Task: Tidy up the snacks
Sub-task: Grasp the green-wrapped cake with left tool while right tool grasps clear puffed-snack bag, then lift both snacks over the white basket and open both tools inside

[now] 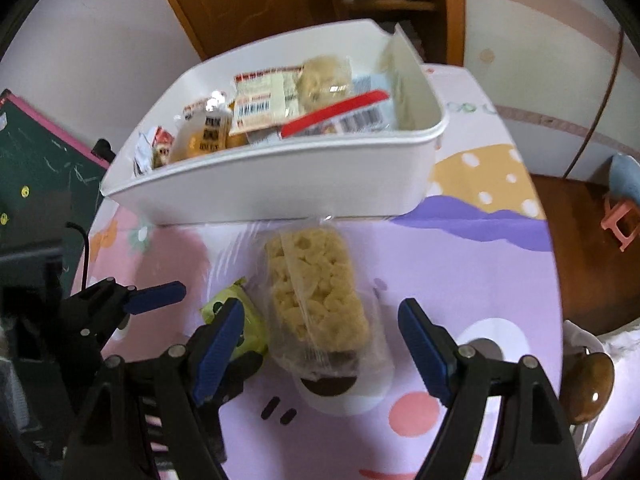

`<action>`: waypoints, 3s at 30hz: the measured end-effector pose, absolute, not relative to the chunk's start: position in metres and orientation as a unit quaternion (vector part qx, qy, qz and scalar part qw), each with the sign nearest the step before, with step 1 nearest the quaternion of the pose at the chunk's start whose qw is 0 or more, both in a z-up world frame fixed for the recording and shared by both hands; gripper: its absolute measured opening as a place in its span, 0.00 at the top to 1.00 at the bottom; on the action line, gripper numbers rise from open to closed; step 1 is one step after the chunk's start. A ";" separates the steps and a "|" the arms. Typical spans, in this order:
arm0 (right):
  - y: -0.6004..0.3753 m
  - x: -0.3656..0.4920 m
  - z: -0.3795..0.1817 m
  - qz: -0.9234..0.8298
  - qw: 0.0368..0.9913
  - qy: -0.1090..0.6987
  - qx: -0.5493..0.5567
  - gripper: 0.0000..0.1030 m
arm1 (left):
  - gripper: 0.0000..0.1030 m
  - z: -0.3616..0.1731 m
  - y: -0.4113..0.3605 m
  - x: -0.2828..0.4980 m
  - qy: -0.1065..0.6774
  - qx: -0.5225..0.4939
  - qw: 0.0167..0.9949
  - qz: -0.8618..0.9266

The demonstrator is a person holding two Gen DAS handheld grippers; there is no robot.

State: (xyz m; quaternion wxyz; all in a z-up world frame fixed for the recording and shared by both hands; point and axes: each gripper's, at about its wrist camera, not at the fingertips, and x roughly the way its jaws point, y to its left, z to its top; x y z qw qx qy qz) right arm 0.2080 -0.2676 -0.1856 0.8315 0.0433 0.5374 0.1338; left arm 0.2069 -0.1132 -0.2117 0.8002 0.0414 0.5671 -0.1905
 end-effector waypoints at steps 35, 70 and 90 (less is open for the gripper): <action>-0.255 0.187 -0.166 0.139 0.849 0.510 0.007 0.47 | 0.49 -0.151 -0.098 0.170 0.473 0.114 0.858 -0.162; -0.210 0.234 0.093 0.090 0.959 0.264 -0.058 0.46 | 0.48 0.126 -0.011 0.275 0.313 0.077 0.946 -0.034; -0.206 0.310 0.002 0.076 0.935 0.347 -0.026 0.46 | 0.48 -0.001 -0.017 0.347 0.403 0.062 0.912 -0.042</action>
